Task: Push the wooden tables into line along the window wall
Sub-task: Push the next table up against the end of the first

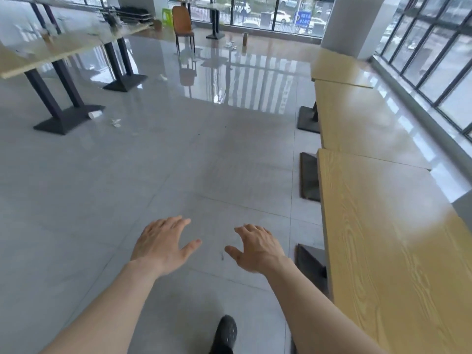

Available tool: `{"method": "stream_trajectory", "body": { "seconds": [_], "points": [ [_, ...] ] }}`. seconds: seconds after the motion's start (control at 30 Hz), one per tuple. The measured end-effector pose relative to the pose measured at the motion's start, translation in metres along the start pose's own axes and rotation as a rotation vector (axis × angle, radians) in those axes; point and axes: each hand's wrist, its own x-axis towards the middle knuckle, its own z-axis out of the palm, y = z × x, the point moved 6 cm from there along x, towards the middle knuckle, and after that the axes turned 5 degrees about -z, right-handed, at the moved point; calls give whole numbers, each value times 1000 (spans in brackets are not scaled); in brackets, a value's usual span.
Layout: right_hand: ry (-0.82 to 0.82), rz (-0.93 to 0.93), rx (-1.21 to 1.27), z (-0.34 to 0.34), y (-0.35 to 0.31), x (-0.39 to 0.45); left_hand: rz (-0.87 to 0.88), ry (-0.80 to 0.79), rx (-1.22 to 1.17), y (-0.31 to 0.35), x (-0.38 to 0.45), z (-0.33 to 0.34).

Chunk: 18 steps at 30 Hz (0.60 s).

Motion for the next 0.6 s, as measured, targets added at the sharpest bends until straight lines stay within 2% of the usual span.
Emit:
{"method": "stream_trajectory", "body": {
  "seconds": [0.27,0.43,0.6],
  "points": [
    [78,80,56,-88,79,178,74,-22,31,32,218,-50],
    [126,148,82,-154,132,250,153,-11,35,75,330,-89],
    [173,276,115,-194,201,309,268,-37,33,130,452,-96]
  ]
}}
